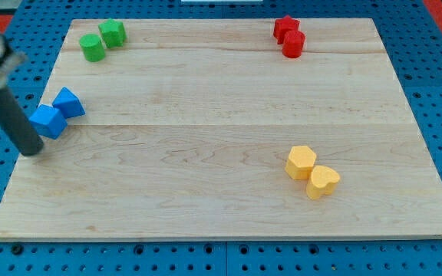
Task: Push the green blocks towards the blue blocks
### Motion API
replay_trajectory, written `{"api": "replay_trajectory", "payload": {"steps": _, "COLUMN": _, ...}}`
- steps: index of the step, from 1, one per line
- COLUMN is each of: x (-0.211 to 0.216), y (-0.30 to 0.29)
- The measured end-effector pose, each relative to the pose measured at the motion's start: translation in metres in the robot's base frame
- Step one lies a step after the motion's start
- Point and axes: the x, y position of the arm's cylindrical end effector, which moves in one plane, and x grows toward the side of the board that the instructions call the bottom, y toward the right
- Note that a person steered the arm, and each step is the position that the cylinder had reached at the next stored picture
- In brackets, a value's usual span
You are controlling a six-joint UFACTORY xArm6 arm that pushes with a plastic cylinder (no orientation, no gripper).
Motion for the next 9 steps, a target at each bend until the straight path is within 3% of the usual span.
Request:
{"api": "replay_trajectory", "payload": {"steps": 1, "x": -0.044, "y": 0.034}}
{"api": "replay_trajectory", "payload": {"steps": 2, "x": -0.057, "y": 0.033}}
{"api": "replay_trajectory", "payload": {"steps": 3, "x": -0.063, "y": -0.019}}
{"api": "replay_trajectory", "payload": {"steps": 4, "x": -0.138, "y": -0.012}}
{"api": "replay_trajectory", "payload": {"steps": 5, "x": -0.179, "y": -0.002}}
{"api": "replay_trajectory", "payload": {"steps": 8, "x": -0.203, "y": 0.004}}
{"api": "replay_trajectory", "payload": {"steps": 9, "x": -0.244, "y": 0.013}}
